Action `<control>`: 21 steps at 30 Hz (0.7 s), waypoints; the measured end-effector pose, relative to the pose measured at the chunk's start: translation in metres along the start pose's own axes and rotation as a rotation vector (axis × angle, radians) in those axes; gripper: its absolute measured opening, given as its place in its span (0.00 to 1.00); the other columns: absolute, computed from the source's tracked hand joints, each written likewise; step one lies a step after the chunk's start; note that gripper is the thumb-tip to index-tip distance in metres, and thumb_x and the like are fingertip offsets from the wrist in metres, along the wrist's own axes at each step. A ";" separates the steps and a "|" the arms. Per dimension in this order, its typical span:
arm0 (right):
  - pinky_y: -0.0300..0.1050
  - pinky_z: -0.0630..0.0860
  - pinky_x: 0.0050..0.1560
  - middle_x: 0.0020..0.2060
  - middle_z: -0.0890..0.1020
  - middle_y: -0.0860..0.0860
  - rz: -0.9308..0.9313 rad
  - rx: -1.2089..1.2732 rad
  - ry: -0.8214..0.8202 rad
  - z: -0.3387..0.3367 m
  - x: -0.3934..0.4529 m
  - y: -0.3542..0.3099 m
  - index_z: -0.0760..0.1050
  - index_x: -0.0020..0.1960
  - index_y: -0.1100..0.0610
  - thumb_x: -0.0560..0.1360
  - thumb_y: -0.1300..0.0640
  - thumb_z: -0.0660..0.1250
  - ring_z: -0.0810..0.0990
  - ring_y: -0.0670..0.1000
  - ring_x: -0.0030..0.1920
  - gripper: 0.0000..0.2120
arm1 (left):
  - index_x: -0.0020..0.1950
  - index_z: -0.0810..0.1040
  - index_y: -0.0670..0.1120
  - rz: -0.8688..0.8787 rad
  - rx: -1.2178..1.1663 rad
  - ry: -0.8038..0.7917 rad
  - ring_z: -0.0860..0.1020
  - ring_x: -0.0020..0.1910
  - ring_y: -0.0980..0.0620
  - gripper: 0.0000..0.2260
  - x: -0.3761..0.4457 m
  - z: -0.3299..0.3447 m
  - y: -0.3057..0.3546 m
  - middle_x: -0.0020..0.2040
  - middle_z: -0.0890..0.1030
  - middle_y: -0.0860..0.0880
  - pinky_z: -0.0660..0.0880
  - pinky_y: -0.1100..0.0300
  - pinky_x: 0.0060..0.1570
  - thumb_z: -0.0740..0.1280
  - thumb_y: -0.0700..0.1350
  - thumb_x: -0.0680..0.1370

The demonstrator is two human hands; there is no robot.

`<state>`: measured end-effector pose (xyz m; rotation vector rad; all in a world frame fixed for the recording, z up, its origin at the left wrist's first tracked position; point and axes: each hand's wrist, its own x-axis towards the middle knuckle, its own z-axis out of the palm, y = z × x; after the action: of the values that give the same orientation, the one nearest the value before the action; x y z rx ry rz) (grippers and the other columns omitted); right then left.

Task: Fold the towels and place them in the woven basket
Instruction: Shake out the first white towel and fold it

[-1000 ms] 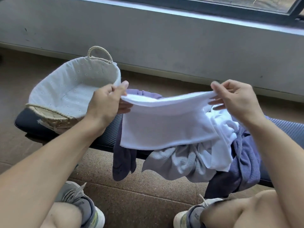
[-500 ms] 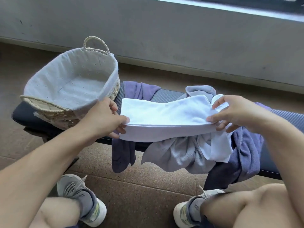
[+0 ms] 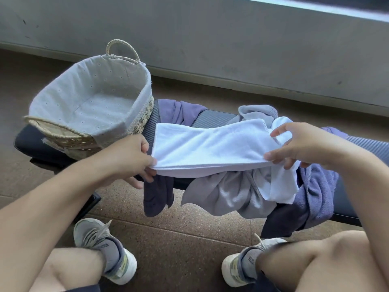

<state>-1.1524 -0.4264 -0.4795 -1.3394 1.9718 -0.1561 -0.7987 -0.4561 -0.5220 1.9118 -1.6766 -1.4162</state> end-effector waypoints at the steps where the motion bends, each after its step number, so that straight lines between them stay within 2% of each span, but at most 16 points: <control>1: 0.43 0.72 0.34 0.36 0.87 0.51 0.010 -0.020 -0.008 0.001 0.002 0.001 0.69 0.64 0.48 0.67 0.51 0.82 0.85 0.49 0.33 0.31 | 0.45 0.61 0.47 -0.010 0.028 -0.012 0.86 0.40 0.39 0.15 0.001 0.005 -0.002 0.41 0.84 0.37 0.80 0.48 0.32 0.67 0.35 0.80; 5: 0.40 0.72 0.32 0.35 0.87 0.50 0.047 -0.082 -0.016 0.001 0.007 0.003 0.68 0.64 0.49 0.65 0.50 0.83 0.86 0.48 0.34 0.34 | 0.46 0.65 0.46 -0.007 0.131 -0.010 0.86 0.35 0.43 0.15 0.005 0.014 -0.005 0.40 0.84 0.39 0.81 0.45 0.33 0.70 0.35 0.76; 8: 0.38 0.73 0.29 0.33 0.86 0.51 0.072 -0.115 0.000 0.003 0.009 0.001 0.70 0.61 0.50 0.66 0.43 0.81 0.84 0.48 0.31 0.31 | 0.52 0.68 0.44 -0.031 0.155 -0.011 0.84 0.32 0.46 0.17 0.007 0.011 -0.004 0.44 0.82 0.40 0.82 0.49 0.31 0.76 0.39 0.74; 10: 0.38 0.73 0.29 0.33 0.84 0.53 0.082 -0.130 0.043 0.005 0.011 -0.002 0.76 0.56 0.55 0.71 0.36 0.74 0.83 0.50 0.30 0.26 | 0.55 0.69 0.45 -0.040 0.149 0.000 0.83 0.33 0.48 0.21 0.009 0.009 -0.003 0.46 0.81 0.42 0.81 0.53 0.29 0.79 0.45 0.72; 12: 0.40 0.72 0.30 0.33 0.82 0.54 0.083 -0.159 0.074 0.007 0.014 -0.004 0.79 0.49 0.59 0.75 0.32 0.65 0.81 0.53 0.31 0.28 | 0.54 0.69 0.47 -0.035 0.132 0.046 0.82 0.33 0.50 0.21 0.013 0.010 -0.002 0.45 0.82 0.44 0.78 0.58 0.27 0.78 0.51 0.73; 14: 0.41 0.68 0.30 0.31 0.79 0.55 0.076 -0.221 0.102 0.009 0.017 -0.008 0.76 0.41 0.61 0.77 0.33 0.63 0.75 0.55 0.30 0.28 | 0.53 0.72 0.47 -0.015 0.136 0.091 0.82 0.34 0.51 0.19 0.020 0.012 -0.002 0.44 0.83 0.46 0.76 0.59 0.26 0.76 0.55 0.74; 16: 0.43 0.62 0.29 0.28 0.73 0.54 0.076 -0.231 0.143 0.010 0.020 -0.012 0.69 0.34 0.59 0.76 0.37 0.67 0.69 0.53 0.28 0.26 | 0.50 0.75 0.46 0.029 0.179 0.134 0.82 0.39 0.49 0.18 0.029 0.013 -0.004 0.45 0.83 0.48 0.77 0.57 0.32 0.76 0.57 0.73; 18: 0.44 0.60 0.30 0.29 0.69 0.52 0.057 -0.158 0.182 0.011 0.021 -0.015 0.66 0.34 0.57 0.72 0.40 0.74 0.65 0.51 0.29 0.26 | 0.48 0.77 0.47 0.075 0.201 0.175 0.82 0.44 0.48 0.18 0.034 0.014 -0.006 0.46 0.83 0.49 0.78 0.52 0.45 0.77 0.58 0.71; 19: 0.45 0.59 0.31 0.30 0.68 0.52 0.039 -0.097 0.208 0.011 0.022 -0.015 0.67 0.35 0.57 0.70 0.41 0.77 0.65 0.51 0.30 0.25 | 0.48 0.77 0.48 0.092 0.189 0.184 0.82 0.46 0.47 0.17 0.036 0.014 -0.007 0.46 0.83 0.49 0.78 0.50 0.49 0.77 0.58 0.70; 21: 0.46 0.62 0.34 0.32 0.71 0.51 0.011 -0.007 0.235 0.010 0.022 -0.015 0.70 0.37 0.57 0.67 0.42 0.79 0.68 0.51 0.33 0.24 | 0.48 0.76 0.48 0.113 0.161 0.204 0.81 0.47 0.46 0.17 0.036 0.014 -0.005 0.45 0.82 0.49 0.78 0.49 0.52 0.77 0.56 0.71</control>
<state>-1.1389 -0.4488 -0.4909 -1.3658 2.1756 -0.3140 -0.8102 -0.4796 -0.5509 1.9343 -1.8140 -1.0352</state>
